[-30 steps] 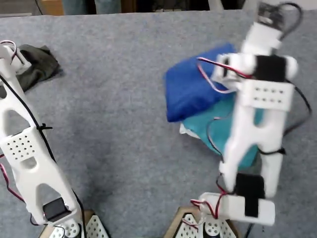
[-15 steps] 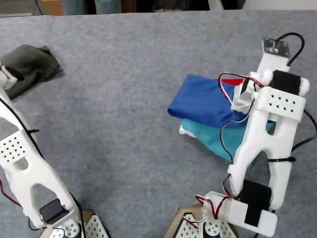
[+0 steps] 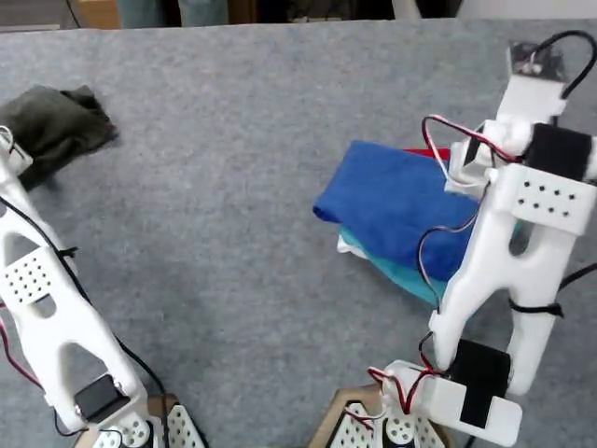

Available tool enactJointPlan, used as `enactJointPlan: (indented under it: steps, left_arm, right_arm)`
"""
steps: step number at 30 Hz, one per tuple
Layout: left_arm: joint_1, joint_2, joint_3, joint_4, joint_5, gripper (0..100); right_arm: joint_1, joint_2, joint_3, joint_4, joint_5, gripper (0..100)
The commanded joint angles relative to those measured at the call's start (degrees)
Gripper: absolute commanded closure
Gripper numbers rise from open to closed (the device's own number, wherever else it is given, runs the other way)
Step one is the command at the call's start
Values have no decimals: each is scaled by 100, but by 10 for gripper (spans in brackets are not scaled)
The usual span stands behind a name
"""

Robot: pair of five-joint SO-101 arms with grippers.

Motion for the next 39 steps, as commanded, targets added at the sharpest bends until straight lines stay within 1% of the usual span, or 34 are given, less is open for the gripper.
enactJointPlan:
  steps: [1,2,3,4,6,7,12,16,19,20,23,25,28,31,33,36,38,39]
  left_arm:
    - [268,-70,-523,677,-273,977]
    - [365,-97,-725,1055,-290,959]
    - [470,-149,-989,1495,-378,977]
    - [593,-229,-1218,1952,-607,973]
    - [954,-598,-1156,2690,-1152,974]
    - [1095,-774,-963,2734,-1301,973]
    - [1349,-2066,488,2716,-1398,973]
    - [1552,-3675,2475,2716,-1758,973]
    - [1789,-5125,4796,2664,-2154,973]
    - [1833,-5591,5560,2576,-2277,973]
    - [1736,-7024,7960,1785,-2593,973]
    - [1516,-8018,9385,1371,-2910,973]
    - [1174,-9415,11169,1196,-3587,961]
    - [400,-10611,12321,1248,-4105,853]
    - [-321,-11305,12743,1248,-4246,766]
    - [-1631,-12123,12919,1257,-4642,652]
    - [-2492,-12554,12910,1240,-4791,608]
    - [-2862,-12721,12910,1213,-4809,603]
  right_arm:
    - [-35,-207,-813,70,-44,691]
    - [-62,-207,-927,70,-53,700]
    - [-79,-207,-1033,70,-53,711]
    - [-79,-207,-1138,70,-70,725]
    - [-158,-207,-1297,70,-299,757]
    - [-202,-207,-1332,70,-360,776]
    - [-527,-198,-1358,70,-413,852]
    - [-818,-154,-1358,70,-413,861]
    - [-1055,-154,-1349,-18,-492,860]
    - [-1116,-145,-1349,-70,-607,860]
    - [-1354,-145,-1349,-211,-730,860]
    - [-1547,-101,-1341,-246,-738,860]
    - [-1741,171,-1367,-220,-844,860]
    - [-1916,567,-1402,-220,-967,860]
    - [-2189,831,-1402,-237,-985,860]
    - [-2743,1262,-1411,-246,-985,859]
    - [-3112,1560,-1420,-281,-985,859]
    - [-3288,1727,-1455,-343,-985,859]
